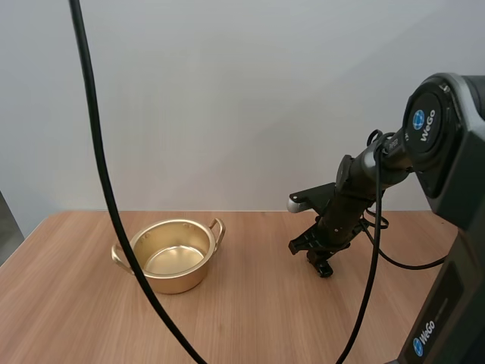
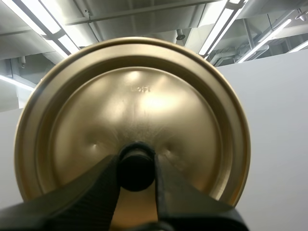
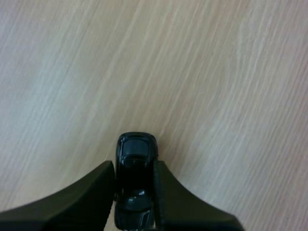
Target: Open the pot, put the car inside, and close it
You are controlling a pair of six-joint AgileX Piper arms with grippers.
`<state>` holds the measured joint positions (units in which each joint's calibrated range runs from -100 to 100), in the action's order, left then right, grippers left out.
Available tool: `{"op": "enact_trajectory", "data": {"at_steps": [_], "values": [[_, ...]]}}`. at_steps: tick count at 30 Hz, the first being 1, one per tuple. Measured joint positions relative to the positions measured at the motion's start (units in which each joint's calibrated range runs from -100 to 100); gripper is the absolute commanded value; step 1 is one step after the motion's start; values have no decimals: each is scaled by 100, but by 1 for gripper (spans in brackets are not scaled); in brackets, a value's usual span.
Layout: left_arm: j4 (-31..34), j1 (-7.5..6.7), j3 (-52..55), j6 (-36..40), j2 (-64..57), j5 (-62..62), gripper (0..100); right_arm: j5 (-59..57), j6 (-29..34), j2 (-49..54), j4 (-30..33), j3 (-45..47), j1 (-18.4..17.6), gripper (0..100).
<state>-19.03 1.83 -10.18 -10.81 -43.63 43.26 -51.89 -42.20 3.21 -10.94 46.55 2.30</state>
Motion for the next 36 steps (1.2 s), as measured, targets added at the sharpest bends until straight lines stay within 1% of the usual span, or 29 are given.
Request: {"op": "enact_trajectory", "data": {"at_steps": [8,14,17,21,22,23,24,25,26,27,34,36], "values": [[0,0,0,0,0,0,0,-16,-34,135,0,-13,0,0],[0,0,0,-12,0,50,0,-397,-142,1018,0,-438,0,0],[0,0,0,-21,0,50,0,-417,-142,1104,0,-506,0,0],[45,0,0,-21,0,50,0,-553,-243,1351,-185,-670,0,0],[44,0,0,-21,0,50,0,-830,-420,1476,-415,-814,0,0],[44,0,0,-21,0,50,0,-902,-469,1509,-549,-912,0,0],[66,0,0,-21,0,73,0,-1144,-711,1554,-767,-1029,0,0],[81,0,0,-21,0,118,0,-1259,-757,1555,-879,-1079,0,0],[81,0,0,-21,0,118,0,-1633,-1012,1569,-1138,-1200,-22,0],[81,0,0,-21,-11,183,0,-2137,-1303,1569,-1653,-1376,-162,0],[81,0,0,-21,-11,258,0,-2259,-1382,1569,-1826,-1407,-238,0],[81,0,0,-21,-11,256,0,-2326,-1404,1569,-1986,-1407,-310,0]]}}
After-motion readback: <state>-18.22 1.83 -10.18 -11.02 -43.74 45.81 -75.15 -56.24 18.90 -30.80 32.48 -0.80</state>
